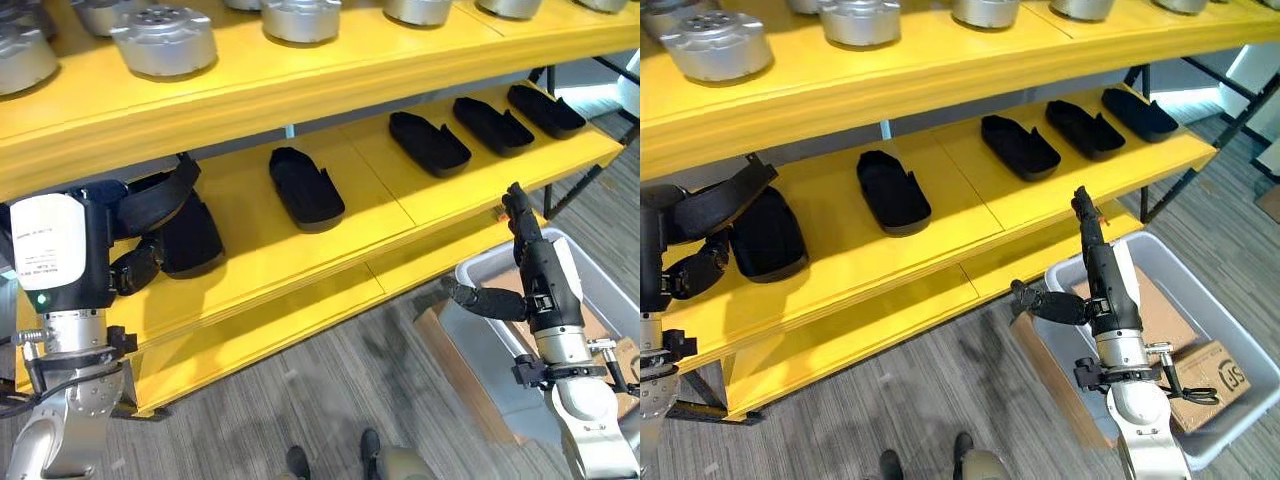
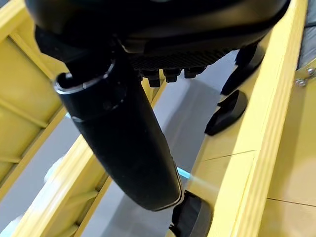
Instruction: Move parts from the plastic box to the shelf.
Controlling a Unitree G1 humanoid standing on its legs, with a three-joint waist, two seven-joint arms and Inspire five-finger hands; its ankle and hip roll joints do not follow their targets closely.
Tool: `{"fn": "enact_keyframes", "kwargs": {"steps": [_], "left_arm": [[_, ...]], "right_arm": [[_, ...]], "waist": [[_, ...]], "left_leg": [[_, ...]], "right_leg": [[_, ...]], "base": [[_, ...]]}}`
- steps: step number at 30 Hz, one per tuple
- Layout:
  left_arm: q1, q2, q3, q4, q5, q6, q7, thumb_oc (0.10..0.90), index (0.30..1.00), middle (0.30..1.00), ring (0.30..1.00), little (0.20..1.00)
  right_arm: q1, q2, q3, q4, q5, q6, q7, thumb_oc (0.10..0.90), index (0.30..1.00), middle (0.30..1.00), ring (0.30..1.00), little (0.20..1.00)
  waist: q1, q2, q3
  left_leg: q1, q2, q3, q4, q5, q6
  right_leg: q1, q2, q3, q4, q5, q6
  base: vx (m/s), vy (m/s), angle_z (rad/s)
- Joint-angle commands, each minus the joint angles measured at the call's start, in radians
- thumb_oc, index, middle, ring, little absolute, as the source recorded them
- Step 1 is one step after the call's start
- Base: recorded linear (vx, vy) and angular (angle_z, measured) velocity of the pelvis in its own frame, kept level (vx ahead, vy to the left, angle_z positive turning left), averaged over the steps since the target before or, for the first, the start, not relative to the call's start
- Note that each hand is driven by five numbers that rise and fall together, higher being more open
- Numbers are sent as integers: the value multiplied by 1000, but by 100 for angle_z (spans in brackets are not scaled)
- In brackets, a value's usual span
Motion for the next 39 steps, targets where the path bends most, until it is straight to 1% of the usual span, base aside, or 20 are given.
{"fn": "enact_keyframes", "kwargs": {"steps": [1,7,10,13,14,15,16,17,19,20,21,22,23,24,25,26,27,28,29,39], "left_arm": [[-98,29,85,-88,23,-46,63,400,300,300,300,300],[-81,-27,76,-107,10,-51,54,400,300,300,300,300],[-87,-42,62,-110,6,-57,53,400,300,300,300,300],[-99,-51,51,-109,-3,-60,54,400,300,300,300,300],[-102,-54,49,-108,-6,-61,54,400,300,300,300,300],[-101,-56,50,-107,-12,-61,61,400,300,300,300,300],[-101,-56,51,-106,-12,-62,61,400,300,300,300,300],[-92,-59,57,-106,-16,-60,73,400,300,300,300,300],[-78,-60,66,-103,-20,-55,88,400,300,300,300,300],[-78,-60,66,-103,-20,-55,88,400,300,300,300,300],[-61,-64,76,-107,-25,-52,106,400,300,300,300,300],[-57,-63,79,-110,-24,-50,114,400,300,300,300,300],[-56,-64,79,-111,-24,-50,115,400,300,300,300,300],[-58,-57,75,-120,-17,-51,123,400,300,300,300,300],[-65,-54,69,-123,-15,-49,128,400,300,300,300,300],[-67,-55,66,-122,-14,-49,129,400,300,300,300,300],[-67,-46,64,-118,-6,-51,136,400,300,300,300,300],[-67,-46,64,-118,-6,-51,136,400,300,300,300,300],[-72,-39,56,-125,-9,-53,129,400,300,300,300,300],[-93,8,53,-114,-12,-53,125,400,300,300,300,300]], "right_arm": [[-78,-51,-53,-77,-2,-92,-25,900,1000,1000,1000,1000],[-50,-46,-78,-85,8,-86,-29,900,1000,1000,1000,1000],[-40,-48,-91,-92,17,-92,-32,900,1000,1000,1000,1000],[-41,-61,-99,-99,35,-102,-36,900,1000,1000,1000,1000],[-43,-65,-100,-96,34,-102,-36,900,1000,1000,1000,1000],[-52,-71,-95,-92,36,-101,-40,900,1000,1000,1000,1000],[-53,-71,-94,-91,36,-101,-40,900,1000,1000,1000,1000],[-54,-72,-91,-89,38,-103,-41,900,1000,1000,1000,1000],[-53,-72,-88,-87,45,-107,-47,900,1000,1000,1000,1000],[-53,-72,-88,-87,45,-107,-47,900,1000,1000,1000,1000],[-51,-73,-85,-88,50,-119,-58,900,1000,1000,1000,1000],[-48,-74,-83,-85,56,-126,-66,900,1000,1000,1000,1000],[-48,-75,-82,-84,56,-127,-67,900,1000,1000,1000,1000],[-35,-82,-88,-84,50,-137,-86,900,1000,1000,1000,1000],[-27,-84,-91,-86,49,-141,-93,900,1000,1000,1000,1000],[-25,-84,-93,-87,49,-142,-93,900,1000,1000,1000,1000],[-23,-81,-88,-88,42,-139,-93,900,1000,1000,1000,1000],[-22,-81,-88,-88,42,-139,-93,900,1000,1000,1000,1000],[-14,-78,-95,-96,36,-138,-93,900,1000,1000,1000,1000],[6,-41,-112,-89,4,-101,-96,900,1000,1000,1000,1000]], "waist": [[-9,6,-79],[-11,6,-95],[-16,-4,-76],[-9,-23,-33],[-8,-22,-23],[-3,-22,-20],[-4,-23,-21],[3,-24,-22],[3,-30,-27],[3,-30,-27],[2,-20,-34],[-4,-12,-35],[-4,-11,-36],[-19,19,-41],[-23,30,-42],[-23,32,-42],[-23,51,-50],[-22,51,-50],[-22,59,-58],[-21,38,-58]], "left_leg": [[33,-41,-43,-45,-70,16],[44,-30,-39,-27,-61,2],[13,-15,-49,74,-74,-20],[-77,9,-70,276,-68,-51],[-105,32,-88,320,-58,-63],[-122,74,-118,331,-51,-67],[-124,74,-118,330,-49,-67],[-123,109,-144,318,-43,-68],[-119,175,-161,277,7,-71],[-119,175,-161,277,7,-71],[-83,241,-186,186,77,-88],[-65,275,-182,140,118,-102],[-57,278,-181,125,127,-105],[-31,337,-147,17,200,-140],[-22,346,-137,-10,220,-150],[-19,346,-136,-18,225,-151],[4,345,-139,-44,188,-157],[5,345,-138,-45,188,-157],[3,336,-128,-26,155,-162],[-17,232,-89,114,3,-144]], "right_leg": [[62,77,97,-101,-38,32],[102,81,81,-134,-28,16],[121,79,71,-135,-32,-2],[133,71,56,-125,-40,-30],[135,73,51,-120,-44,-38],[139,73,47,-116,-50,-43],[137,73,47,-116,-49,-44],[141,68,50,-107,-58,-41],[129,56,45,-91,-64,-37],[129,56,45,-91,-64,-37],[118,60,47,-64,-85,-30],[113,64,44,-46,-99,-30],[111,67,43,-41,-101,-33],[99,65,23,2,-135,-23],[93,59,16,22,-142,-19],[90,59,15,28,-146,-19],[85,51,17,49,-155,-11],[85,51,18,49,-156,-11],[89,33,11,53,-156,-2],[178,-98,4,-22,-108,70]], "base": [[4,-92,-1],[29,-107,3],[-28,-141,18],[-86,-144,27],[-64,-106,35],[-33,-62,32],[20,-26,16],[14,8,-3],[16,26,-9],[66,74,-3],[73,85,-6],[73,71,-11],[91,167,-12],[98,203,-11],[97,214,-2],[90,191,21],[63,126,22],[120,241,7],[93,179,-4],[91,217,12]]}}
